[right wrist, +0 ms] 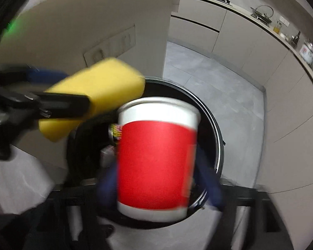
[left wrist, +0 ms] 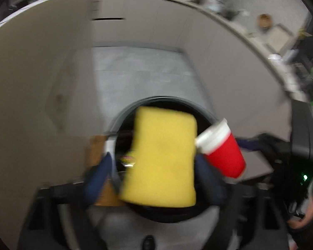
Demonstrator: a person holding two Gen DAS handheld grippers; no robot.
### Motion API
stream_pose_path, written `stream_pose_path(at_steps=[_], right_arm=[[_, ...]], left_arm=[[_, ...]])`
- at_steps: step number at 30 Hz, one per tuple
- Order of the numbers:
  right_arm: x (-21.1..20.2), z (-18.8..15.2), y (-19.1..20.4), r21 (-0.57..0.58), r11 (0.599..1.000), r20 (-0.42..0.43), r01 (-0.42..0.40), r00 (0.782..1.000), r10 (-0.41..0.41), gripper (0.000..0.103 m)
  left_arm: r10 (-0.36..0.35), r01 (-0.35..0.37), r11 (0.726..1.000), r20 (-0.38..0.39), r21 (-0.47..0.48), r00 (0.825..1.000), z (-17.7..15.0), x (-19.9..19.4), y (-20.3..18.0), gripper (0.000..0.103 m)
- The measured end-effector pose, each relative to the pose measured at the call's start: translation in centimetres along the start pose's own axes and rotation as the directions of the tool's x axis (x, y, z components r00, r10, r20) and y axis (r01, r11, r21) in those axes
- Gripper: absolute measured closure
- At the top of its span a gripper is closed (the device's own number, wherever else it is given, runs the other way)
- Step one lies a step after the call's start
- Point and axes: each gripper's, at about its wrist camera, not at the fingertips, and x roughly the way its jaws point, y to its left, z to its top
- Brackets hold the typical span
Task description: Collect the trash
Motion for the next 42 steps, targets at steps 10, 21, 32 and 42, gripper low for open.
stream_pose_path(at_steps=[10,21,32,42], right_arm=[[-2.4,-1.2,-4.0,0.223,0.973,-0.009,0.063,0.998,-0.063,0.0],[-6.8,-3.0,-4.5,0.389,0.919,0.011,0.066,0.997,-0.076,0.0],[-16.6,-4.0,-1.3,0.411,0.911,0.074,0.042,0.994,-0.079,0.0],[-26.0,-4.0,4.0,0.403,0.914,0.142,0.056,0.982,-0.123,0.0]], left_arm=[[0.091,-0.094,0.994,0.074,0.049,0.993,-0.7,-2.8,-1.1,0.006],[0.113,-0.119,0.989,0.068,0.089,0.991,-1.6,-5.6,-2.2,0.001],[0.098,-0.108,0.991,0.128,0.074,0.987,-3.3,-15.1,-2.9,0.001],[0.078,-0.099,0.992,0.225,0.081,0.971,-4.8,-23.0,-2.1,0.001]])
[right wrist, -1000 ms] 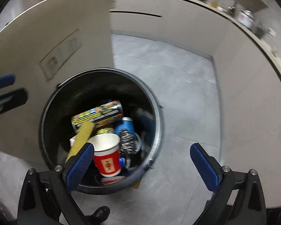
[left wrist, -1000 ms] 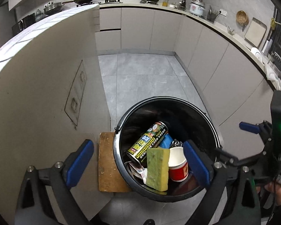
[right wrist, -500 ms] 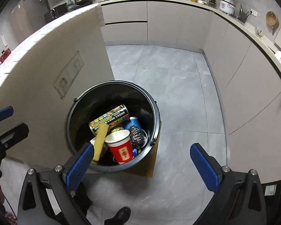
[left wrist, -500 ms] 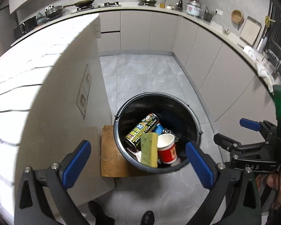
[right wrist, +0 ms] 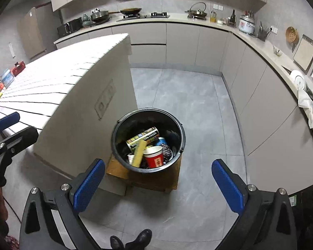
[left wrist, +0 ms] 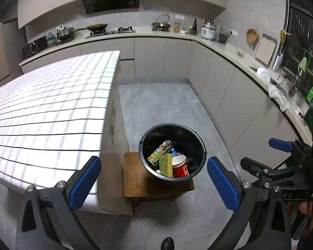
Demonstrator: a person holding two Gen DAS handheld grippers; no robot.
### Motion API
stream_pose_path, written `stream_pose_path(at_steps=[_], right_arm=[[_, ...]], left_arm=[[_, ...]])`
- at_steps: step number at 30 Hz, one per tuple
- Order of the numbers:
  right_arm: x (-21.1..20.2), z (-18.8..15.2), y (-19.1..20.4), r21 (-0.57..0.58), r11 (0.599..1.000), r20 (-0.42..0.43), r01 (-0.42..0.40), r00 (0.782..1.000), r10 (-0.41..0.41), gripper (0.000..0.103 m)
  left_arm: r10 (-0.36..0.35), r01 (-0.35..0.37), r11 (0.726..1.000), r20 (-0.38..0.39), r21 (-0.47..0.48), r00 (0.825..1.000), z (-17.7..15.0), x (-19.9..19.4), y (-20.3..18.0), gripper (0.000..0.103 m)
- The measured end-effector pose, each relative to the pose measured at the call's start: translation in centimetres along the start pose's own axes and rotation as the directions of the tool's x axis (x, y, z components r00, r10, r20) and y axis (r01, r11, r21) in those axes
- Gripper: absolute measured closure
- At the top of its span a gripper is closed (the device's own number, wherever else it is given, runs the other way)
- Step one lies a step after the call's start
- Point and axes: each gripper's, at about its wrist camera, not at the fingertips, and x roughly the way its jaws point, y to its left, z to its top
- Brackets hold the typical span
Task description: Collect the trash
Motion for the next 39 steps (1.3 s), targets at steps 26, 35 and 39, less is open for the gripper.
stream_pose_path(at_steps=[26,35,39], right_arm=[[-7.6,0.1,7.0,-0.014,1.0,0.121,0.003,0.993,-0.001,0.0],[-7.8,-0.2,6.6,-0.001,1.0,0.126,0.0,0.992,0.0,0.0],[-8.1,-0.2,6.5,-0.002,1.0,0.133,-0.003,0.991,0.003,0.0]], left_arm=[[0.012,-0.009,0.999,0.095,-0.036,0.995,-1.6,-6.1,4.2,0.001],[0.01,-0.008,1.0,0.098,-0.024,0.995,-1.9,-6.4,3.8,0.001],[0.01,-0.008,1.0,0.098,-0.024,0.995,-2.0,-6.5,3.7,0.001]])
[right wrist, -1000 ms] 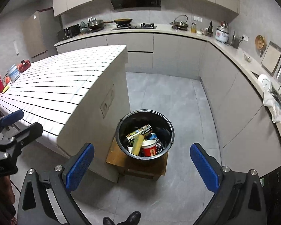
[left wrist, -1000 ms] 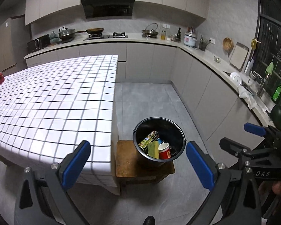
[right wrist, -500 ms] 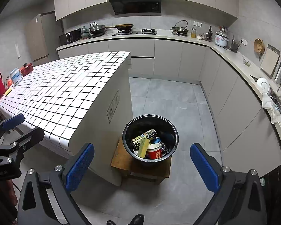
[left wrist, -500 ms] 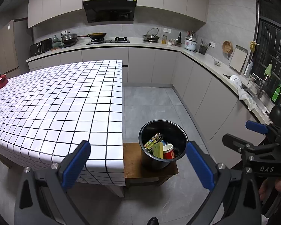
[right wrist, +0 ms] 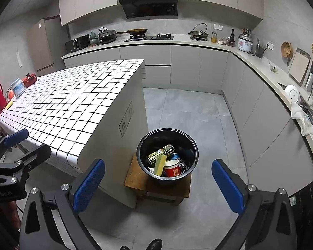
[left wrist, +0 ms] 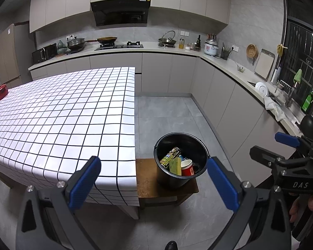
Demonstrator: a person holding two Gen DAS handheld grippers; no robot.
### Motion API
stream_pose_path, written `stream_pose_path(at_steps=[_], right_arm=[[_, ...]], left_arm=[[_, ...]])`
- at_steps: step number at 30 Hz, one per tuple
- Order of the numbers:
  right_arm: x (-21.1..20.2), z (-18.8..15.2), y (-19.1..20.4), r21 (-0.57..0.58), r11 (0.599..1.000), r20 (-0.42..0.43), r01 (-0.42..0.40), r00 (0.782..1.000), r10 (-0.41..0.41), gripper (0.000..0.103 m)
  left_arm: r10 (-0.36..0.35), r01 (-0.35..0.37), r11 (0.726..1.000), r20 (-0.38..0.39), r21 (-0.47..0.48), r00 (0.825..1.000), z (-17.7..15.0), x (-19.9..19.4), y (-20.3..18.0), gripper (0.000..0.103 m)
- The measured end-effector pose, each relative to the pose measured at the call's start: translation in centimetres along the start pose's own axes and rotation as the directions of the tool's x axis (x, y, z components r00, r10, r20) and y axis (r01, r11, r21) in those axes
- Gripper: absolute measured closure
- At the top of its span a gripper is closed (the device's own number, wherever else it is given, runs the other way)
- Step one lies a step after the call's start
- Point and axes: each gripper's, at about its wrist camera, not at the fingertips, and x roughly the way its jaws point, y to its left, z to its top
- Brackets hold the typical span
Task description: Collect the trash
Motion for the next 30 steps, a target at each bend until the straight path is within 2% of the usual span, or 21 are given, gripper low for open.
stream_pose_path(at_steps=[30], right_arm=[[-1.2,-0.3,-0.6,-0.006,1.0,0.02,0.002,1.0,-0.002,0.0]], left_arm=[[0.007,-0.007,1.0,0.024,0.008,1.0,0.0,-0.8,-1.1,0.001]])
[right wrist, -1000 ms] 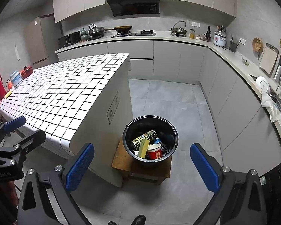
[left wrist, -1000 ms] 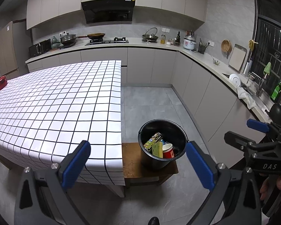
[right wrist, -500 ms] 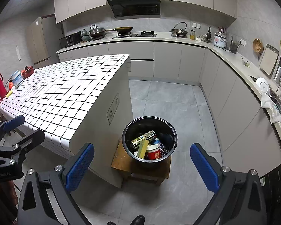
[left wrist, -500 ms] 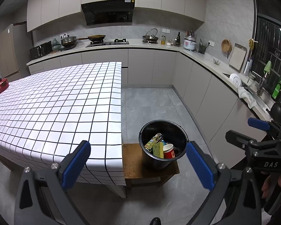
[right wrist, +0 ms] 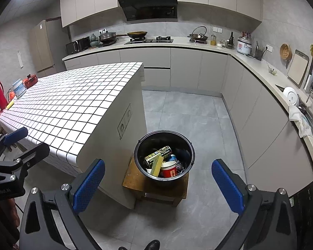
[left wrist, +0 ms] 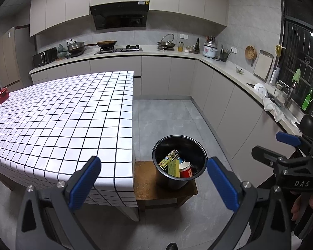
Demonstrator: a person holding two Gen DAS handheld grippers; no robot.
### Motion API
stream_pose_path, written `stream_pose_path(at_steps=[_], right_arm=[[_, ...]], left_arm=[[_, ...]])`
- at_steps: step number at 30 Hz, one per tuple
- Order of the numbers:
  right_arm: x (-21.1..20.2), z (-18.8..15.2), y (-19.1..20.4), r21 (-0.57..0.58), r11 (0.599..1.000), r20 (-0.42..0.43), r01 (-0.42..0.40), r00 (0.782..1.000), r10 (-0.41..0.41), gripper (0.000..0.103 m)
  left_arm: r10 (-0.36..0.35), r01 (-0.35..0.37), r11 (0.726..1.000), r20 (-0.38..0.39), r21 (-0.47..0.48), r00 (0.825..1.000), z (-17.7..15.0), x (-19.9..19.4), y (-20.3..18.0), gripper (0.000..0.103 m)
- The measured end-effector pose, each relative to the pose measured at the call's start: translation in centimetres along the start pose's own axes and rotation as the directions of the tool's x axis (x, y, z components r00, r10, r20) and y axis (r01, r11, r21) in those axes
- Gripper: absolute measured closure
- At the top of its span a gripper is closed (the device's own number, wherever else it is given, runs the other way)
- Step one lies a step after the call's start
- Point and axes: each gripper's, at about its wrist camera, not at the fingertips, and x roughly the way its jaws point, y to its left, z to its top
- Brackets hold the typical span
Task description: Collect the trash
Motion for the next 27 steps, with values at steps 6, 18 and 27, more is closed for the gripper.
stream_pose_path(at_steps=[6,18,27], right_arm=[[-0.21,0.01,-0.14,-0.003,1.0,0.003,-0.002,1.0,0.002,0.0],[-0.3,0.05,-0.38,-0.006,1.0,0.007,-0.002,1.0,0.003,0.0],[-0.25,0.24,-0.45,-0.009,1.0,0.008,-0.005,1.0,0.005,0.0]], left_arm=[[0.003,-0.002,1.0,0.012,-0.006,1.0,-0.01,-0.24,0.02,0.001],[-0.003,0.003,1.0,0.012,-0.002,1.0,0.19,-0.25,-0.01,0.001],[-0.002,0.002,1.0,0.012,-0.004,1.0,0.43,-0.13,-0.12,0.001]])
